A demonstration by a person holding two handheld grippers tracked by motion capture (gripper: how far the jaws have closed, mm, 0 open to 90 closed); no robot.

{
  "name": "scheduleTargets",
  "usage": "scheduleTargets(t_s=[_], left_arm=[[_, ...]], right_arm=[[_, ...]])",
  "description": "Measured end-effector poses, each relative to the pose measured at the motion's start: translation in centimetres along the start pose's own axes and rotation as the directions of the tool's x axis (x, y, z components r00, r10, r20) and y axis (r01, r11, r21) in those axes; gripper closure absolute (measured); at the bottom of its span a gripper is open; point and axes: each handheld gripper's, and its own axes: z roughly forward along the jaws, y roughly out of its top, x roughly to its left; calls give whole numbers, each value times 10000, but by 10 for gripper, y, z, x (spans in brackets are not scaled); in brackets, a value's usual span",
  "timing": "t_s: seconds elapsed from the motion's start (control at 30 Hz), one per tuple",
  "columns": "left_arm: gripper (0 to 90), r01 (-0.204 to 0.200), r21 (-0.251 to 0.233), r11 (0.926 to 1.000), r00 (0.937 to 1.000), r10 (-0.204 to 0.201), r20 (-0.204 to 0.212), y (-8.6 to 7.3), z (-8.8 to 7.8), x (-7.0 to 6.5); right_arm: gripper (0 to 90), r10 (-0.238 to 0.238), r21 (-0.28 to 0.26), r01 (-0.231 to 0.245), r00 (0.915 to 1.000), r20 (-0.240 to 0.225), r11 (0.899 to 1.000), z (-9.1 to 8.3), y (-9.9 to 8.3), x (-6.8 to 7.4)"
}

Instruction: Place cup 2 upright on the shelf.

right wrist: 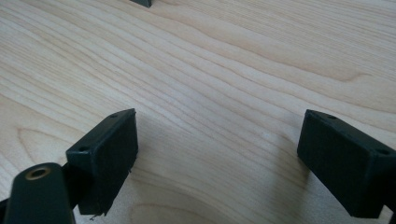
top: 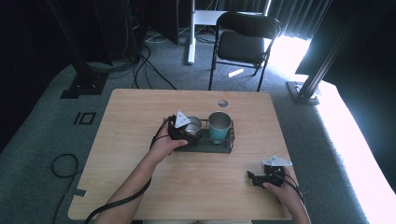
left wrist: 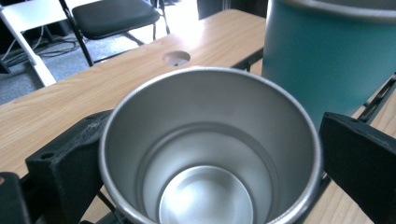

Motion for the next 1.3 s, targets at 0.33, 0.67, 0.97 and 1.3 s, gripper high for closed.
scheduleTargets(t_s=[0.33,0.67,0.97,1.3], left_arm=[[13,671,-265,9974,9977,-670,42,0,-14,5],[13,1014,-576,9932,9948,-1018,-49,-3,-35,10],[13,1154,-558,9918,9929,-1167,-214,-11,-48,17],[13,1240,-595,9905,9914,-1262,-355,-21,-66,25]], right_arm=[[119,-4,4,4,10000,7,10000,0,0,0],[119,-8,8,8,10000,10,10000,0,0,0],[119,-17,2,17,10000,10,10000,0,0,0],[119,-5,8,5,10000,10,10000,0,0,0]])
